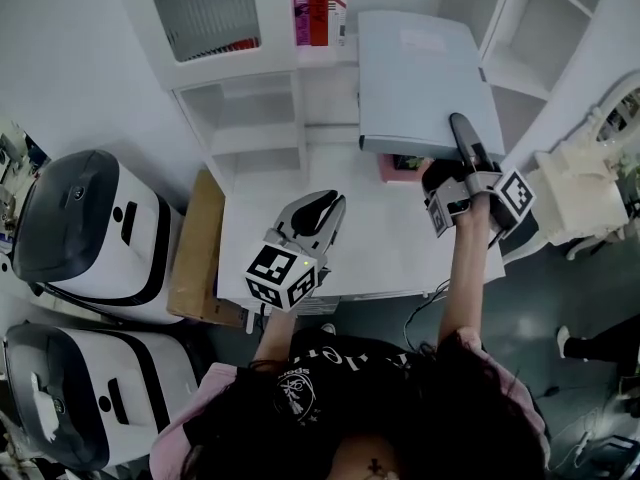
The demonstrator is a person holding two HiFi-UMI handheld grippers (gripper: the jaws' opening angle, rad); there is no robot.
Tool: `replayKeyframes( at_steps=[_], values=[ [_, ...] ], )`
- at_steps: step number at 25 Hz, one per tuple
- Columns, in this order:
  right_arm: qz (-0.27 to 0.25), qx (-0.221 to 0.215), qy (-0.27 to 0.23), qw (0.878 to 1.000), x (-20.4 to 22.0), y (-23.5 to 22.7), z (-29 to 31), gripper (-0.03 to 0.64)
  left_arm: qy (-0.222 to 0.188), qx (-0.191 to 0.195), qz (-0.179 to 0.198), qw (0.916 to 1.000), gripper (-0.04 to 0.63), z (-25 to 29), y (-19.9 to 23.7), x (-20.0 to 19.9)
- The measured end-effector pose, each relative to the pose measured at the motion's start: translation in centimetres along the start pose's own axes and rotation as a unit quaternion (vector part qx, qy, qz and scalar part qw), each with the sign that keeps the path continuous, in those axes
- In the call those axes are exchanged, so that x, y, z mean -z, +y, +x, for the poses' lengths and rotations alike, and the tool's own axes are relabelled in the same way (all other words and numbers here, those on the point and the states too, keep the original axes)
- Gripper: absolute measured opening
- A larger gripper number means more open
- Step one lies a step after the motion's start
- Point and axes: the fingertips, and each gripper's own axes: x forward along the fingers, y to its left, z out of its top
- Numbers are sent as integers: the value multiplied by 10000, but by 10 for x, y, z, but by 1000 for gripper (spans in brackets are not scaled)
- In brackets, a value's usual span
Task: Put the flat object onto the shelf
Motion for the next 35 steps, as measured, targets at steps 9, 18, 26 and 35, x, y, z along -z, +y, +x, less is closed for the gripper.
replayKeyframes(
  at_steps=[9,18,26,35],
  values=[
    [590,178,32,9981,-12,-8,48,304,37,-14,-118,9999,51,11,17,-1],
    [680,255,27,9974,-17,-8,62,304,-98,141,193,9997,51,10,13,-8],
    [767,521,58,9957,-40,-9,100,304,-155,636,563,9963,51,57,17,-43],
    [706,584,64,9958,-47,-16,123,304,-451,408,1192,9910,51,104,51,-101]
  ],
)
